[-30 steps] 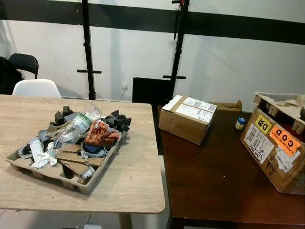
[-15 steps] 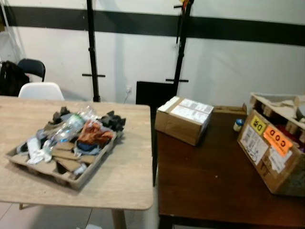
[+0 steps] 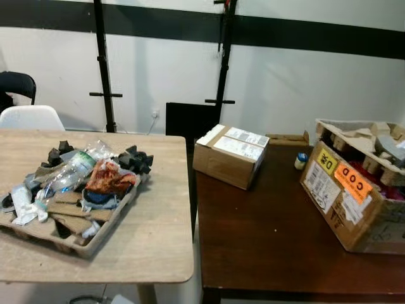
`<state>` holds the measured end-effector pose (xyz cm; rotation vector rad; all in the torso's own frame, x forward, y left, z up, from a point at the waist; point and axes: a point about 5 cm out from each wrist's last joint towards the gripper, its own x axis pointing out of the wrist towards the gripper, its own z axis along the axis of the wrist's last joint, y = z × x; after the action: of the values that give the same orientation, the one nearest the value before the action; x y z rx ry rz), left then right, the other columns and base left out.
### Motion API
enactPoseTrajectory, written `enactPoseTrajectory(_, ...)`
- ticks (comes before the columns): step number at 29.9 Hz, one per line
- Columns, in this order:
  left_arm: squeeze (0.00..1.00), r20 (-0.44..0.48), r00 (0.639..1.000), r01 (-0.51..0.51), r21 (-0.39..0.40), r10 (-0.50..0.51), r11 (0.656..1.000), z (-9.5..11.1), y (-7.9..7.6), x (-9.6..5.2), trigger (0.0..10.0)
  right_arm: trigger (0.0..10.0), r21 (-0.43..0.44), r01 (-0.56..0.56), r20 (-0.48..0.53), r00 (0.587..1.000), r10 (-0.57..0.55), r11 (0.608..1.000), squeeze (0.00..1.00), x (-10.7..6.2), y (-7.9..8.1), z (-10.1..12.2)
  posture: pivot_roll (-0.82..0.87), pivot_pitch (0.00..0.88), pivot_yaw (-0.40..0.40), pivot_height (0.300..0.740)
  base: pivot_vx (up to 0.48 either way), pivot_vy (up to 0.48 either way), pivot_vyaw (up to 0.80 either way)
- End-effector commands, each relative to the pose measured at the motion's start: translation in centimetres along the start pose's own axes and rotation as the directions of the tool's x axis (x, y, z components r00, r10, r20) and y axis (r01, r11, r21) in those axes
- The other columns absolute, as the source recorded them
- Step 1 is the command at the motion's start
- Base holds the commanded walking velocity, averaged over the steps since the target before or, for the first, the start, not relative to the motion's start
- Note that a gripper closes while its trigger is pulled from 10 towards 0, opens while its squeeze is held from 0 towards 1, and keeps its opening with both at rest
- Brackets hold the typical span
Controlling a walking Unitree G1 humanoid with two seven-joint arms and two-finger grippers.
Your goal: Picking trash to rubbish bin
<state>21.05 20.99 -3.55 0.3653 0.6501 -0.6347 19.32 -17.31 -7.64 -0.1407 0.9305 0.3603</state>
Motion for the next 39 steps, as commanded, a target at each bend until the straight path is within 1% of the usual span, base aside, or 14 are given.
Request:
enactPoseTrajectory(1,0.00,-0.022,0.985,0.175,0.066,-0.174,0.982,-0.3,-0.5,-1.0,10.0,10.0,-0.061,-0.111,-0.022,0.994,0.109,0.992,0.00,-0.5,-0.2,-0.6,-0.01,0.073,-0.066,0.740,0.000,0.000,0.00)
enactPoseTrajectory(5,0.00,-0.022,0.970,0.244,0.088,-0.243,0.966,0.0,-0.4,-1.9,10.0,10.0,-0.115,-0.205,-0.007,0.979,0.206,0.972,0.00,-0.8,-0.3,-0.3,-0.01,0.074,-0.066,0.740,0.000,0.000,0.00)
enactPoseTrajectory(12,0.00,0.132,0.912,0.376,0.104,-0.388,0.921,3.9,-0.2,-4.2,10.0,10.0,-0.235,-0.559,0.010,0.816,0.577,0.795,0.00,-3.2,-0.4,1.9,-0.02,0.075,-0.058,0.740,0.000,0.000,0.00)
enactPoseTrajectory(13,0.00,0.178,0.896,0.387,0.134,-0.407,0.912,5.5,0.1,-4.9,10.0,10.0,-0.260,-0.621,0.072,0.751,0.656,0.739,0.00,-4.5,-0.3,4.0,-0.02,0.075,-0.057,0.740,0.000,0.000,0.00)
enactPoseTrajectory(16,0.00,0.197,0.888,0.392,0.147,-0.415,0.908,6.5,0.3,-5.3,10.0,10.0,-0.274,-0.647,0.111,0.713,0.692,0.711,0.00,-5.3,-0.1,5.4,-0.02,0.075,-0.057,0.740,0.000,0.000,0.00)
enactPoseTrajectory(18,0.00,0.272,0.855,0.404,0.182,-0.441,0.896,9.6,1.0,-6.3,10.0,10.0,-0.334,-0.692,0.229,0.599,0.767,0.640,0.00,-7.6,0.7,9.7,-0.02,0.074,-0.062,0.740,0.000,0.000,0.00)
enactPoseTrajectory(19,0.00,0.272,0.855,0.404,0.182,-0.441,0.896,9.6,1.0,-6.3,10.0,10.0,-0.334,-0.692,0.229,0.599,0.767,0.640,0.00,-7.6,0.7,9.7,-0.02,0.074,-0.062,0.740,0.000,0.000,0.00)
enactPoseTrajectory(23,0.00,0.423,0.761,0.439,0.224,-0.492,0.870,15.4,1.4,-8.6,10.0,10.0,-0.474,-0.725,0.382,0.341,0.859,0.499,0.00,-12.0,2.7,16.5,-0.02,0.072,-0.065,0.740,0.000,0.000,0.00)
enactPoseTrajectory(25,0.00,0.480,0.742,0.393,0.253,-0.468,0.884,17.0,1.7,-9.1,10.0,10.0,-0.500,-0.717,0.409,0.299,0.862,0.485,0.00,-12.9,2.9,17.7,-0.02,0.070,-0.065,0.740,0.000,0.000,0.00)
enactPoseTrajectory(28,0.00,0.572,0.723,0.286,0.263,-0.388,0.921,19.1,2.5,-9.4,10.0,10.0,-0.521,-0.664,0.470,0.301,0.830,0.536,0.00,-13.3,2.8,19.3,-0.02,0.070,-0.065,0.740,0.000,0.000,0.00)
enactPoseTrajectory(31,0.00,0.710,0.681,0.036,0.208,-0.176,0.977,23.3,4.7,-9.9,10.0,10.0,-0.486,-0.498,0.608,0.397,0.687,0.718,0.00,-12.4,1.8,22.0,-0.02,0.069,-0.066,0.740,0.000,0.000,0.00)
enactPoseTrajectory(35,0.00,0.730,0.684,-0.199,0.176,0.008,0.964,25.7,6.5,-9.7,10.0,10.0,-0.388,-0.351,0.688,0.506,0.521,0.852,0.00,-11.1,0.7,23.7,-0.02,0.066,-0.063,0.740,0.000,0.000,0.00)
enactPoseTrajectory(38,0.00,0.733,0.674,-0.302,0.166,0.087,0.939,26.6,7.2,-9.8,10.0,10.0,-0.322,-0.306,0.718,0.538,0.442,0.896,0.00,-10.7,0.3,24.3,-0.02,0.066,-0.063,0.740,0.000,0.000,0.00)
enactPoseTrajectory(39,0.78,0.736,0.660,-0.366,0.138,0.152,0.920,27.1,7.9,-9.9,10.0,10.0,-0.284,-0.284,0.735,0.549,0.398,0.916,0.00,-10.5,0.1,24.6,-0.02,0.066,-0.063,0.740,0.000,0.000,0.00)
